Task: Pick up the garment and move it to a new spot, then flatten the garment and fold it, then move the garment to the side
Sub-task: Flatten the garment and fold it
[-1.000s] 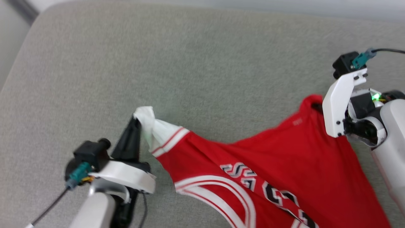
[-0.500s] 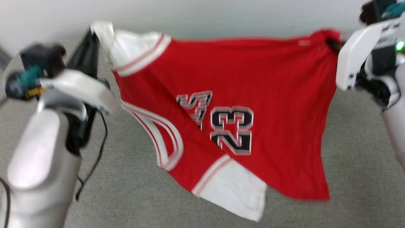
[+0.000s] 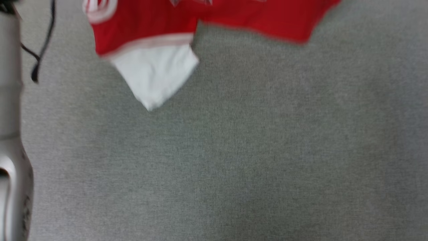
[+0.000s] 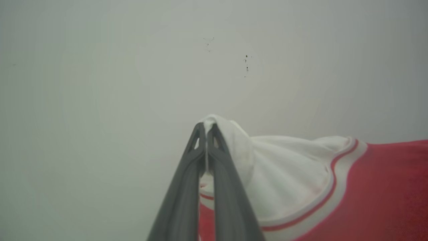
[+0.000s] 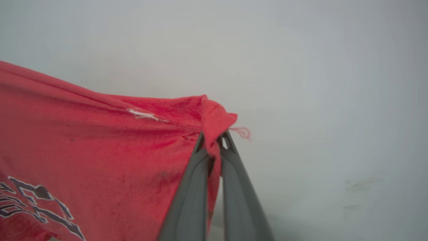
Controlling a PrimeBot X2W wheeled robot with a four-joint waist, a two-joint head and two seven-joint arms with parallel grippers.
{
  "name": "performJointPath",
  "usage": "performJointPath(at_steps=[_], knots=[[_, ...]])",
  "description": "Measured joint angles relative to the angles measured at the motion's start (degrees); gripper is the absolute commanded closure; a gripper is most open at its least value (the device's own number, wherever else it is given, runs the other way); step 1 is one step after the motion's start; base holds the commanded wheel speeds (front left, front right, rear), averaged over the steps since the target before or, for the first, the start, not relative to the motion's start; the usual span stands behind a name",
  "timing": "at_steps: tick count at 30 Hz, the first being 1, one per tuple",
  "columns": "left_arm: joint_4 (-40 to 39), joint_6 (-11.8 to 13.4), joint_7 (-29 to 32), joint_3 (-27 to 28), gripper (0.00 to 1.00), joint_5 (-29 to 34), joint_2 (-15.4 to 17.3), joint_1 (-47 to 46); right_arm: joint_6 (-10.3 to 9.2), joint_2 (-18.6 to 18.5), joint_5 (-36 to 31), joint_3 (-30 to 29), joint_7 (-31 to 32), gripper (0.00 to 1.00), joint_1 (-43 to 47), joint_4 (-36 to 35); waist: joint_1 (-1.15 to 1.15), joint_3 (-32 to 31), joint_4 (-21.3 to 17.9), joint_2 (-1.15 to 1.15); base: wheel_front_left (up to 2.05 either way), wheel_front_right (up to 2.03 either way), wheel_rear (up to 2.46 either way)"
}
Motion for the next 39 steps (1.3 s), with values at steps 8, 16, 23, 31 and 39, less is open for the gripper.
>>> performJointPath(at_steps=[8, 16, 23, 31, 39], knots=[[3.5, -0.9, -1.9, -0.1, 1.00, 1.4, 0.7, -15.5, 0.00, -0.4, -3.9, -2.5, -5.4, 1.00, -11.4, -1.4, 0.00, 8.7, -0.5, 0.00, 0.00, 0.00, 0.00], [10.1, -2.4, -4.1, -0.4, 1.00, 0.7, 0.5, -19.9, 0.00, 0.3, -4.8, -1.2, -7.0, 1.00, -15.5, 1.9, 0.00, 15.4, -0.6, 0.00, 0.00, 0.00, 0.00], [17.6, -3.9, -8.3, -0.8, 1.00, -1.6, -2.2, -17.0, 0.00, 1.5, -3.8, 1.4, -8.8, 1.00, -15.8, 9.2, 0.00, 18.0, 0.4, 0.00, 0.00, 0.00, 0.00], [21.8, -5.8, -11.9, 0.3, 1.00, -5.9, -3.7, -2.8, 0.00, 1.1, 1.9, 8.8, -11.6, 1.00, -4.5, 12.9, 0.00, 13.2, 0.6, 0.00, 0.00, 0.00, 0.00], [12.8, -5.9, -12.1, 2.1, 1.00, -8.0, -3.7, 23.8, 0.01, -0.8, 7.6, 13.2, -13.2, 1.00, 17.7, 7.2, -0.01, 4.4, 0.6, 0.00, 0.00, 0.00, 0.00]])
